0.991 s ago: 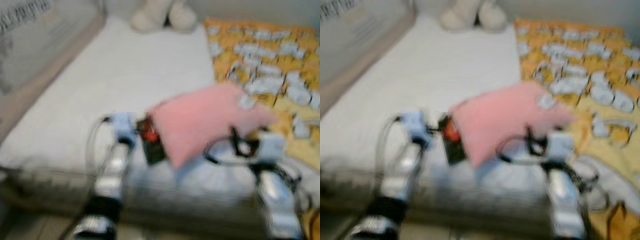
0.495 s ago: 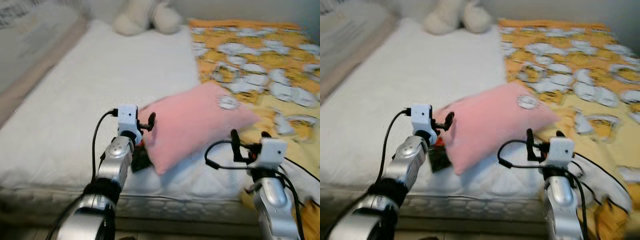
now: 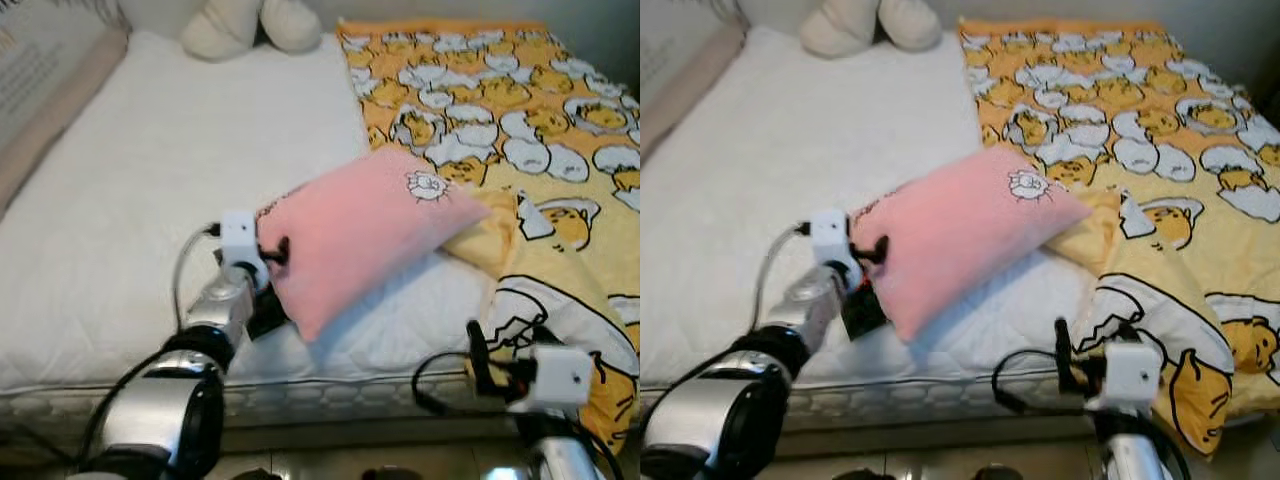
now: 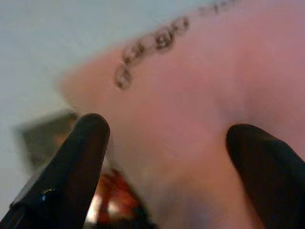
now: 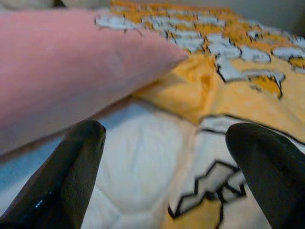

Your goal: Clean up the room

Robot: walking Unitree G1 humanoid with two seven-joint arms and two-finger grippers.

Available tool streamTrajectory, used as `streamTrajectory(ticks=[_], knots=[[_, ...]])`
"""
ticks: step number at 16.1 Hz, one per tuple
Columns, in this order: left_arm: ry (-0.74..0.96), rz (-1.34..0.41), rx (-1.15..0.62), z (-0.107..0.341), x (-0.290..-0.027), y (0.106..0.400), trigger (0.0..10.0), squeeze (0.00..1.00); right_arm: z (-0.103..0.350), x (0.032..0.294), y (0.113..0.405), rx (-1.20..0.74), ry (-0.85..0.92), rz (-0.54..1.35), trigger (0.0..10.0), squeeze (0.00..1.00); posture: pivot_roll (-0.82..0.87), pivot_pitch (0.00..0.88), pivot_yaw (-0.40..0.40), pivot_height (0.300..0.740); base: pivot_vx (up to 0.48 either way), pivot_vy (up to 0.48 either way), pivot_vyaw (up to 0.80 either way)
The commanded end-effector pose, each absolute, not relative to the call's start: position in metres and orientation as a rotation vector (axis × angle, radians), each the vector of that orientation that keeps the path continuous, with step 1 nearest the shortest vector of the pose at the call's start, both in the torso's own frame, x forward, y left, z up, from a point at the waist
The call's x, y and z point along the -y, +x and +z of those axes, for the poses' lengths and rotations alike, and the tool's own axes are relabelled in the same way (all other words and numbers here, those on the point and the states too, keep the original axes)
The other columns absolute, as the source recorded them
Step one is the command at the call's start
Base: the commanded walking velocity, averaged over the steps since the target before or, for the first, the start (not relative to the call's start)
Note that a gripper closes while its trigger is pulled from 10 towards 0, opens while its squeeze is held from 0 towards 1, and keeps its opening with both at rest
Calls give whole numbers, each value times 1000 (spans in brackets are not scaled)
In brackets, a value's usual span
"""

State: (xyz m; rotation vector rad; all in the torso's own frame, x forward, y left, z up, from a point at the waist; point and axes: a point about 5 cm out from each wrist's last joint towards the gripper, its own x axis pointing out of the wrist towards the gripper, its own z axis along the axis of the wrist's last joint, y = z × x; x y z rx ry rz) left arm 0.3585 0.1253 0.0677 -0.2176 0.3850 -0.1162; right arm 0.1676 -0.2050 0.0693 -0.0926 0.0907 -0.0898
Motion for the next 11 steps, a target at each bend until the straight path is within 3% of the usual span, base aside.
streamTrajectory(ticks=[1,3,5,6,8,11], knots=[[-298,-152,-418,68,-118,359,10000,0,76,204,166,-76,-84,-94,10000,0,-280,135,53,740,0,0,0],[-537,-217,-424,75,-94,361,10000,0,78,204,161,-85,-82,-102,10000,0,-283,148,62,740,0,0,0],[-616,-284,-455,71,-81,356,10000,0,77,202,161,-97,-73,-108,10000,0,-264,146,60,740,0,0,0],[-630,-309,-461,66,-76,352,0,0,76,198,163,-101,-65,-95,10000,0,-251,142,60,740,0,0,0],[-616,-274,-527,54,-78,345,0,0,76,195,171,-96,-57,-78,10000,0,-227,136,58,740,0,0,0],[-592,-355,-518,53,-75,342,0,0,75,192,177,-94,-45,-74,10000,0,-199,136,52,740,0,0,0]])
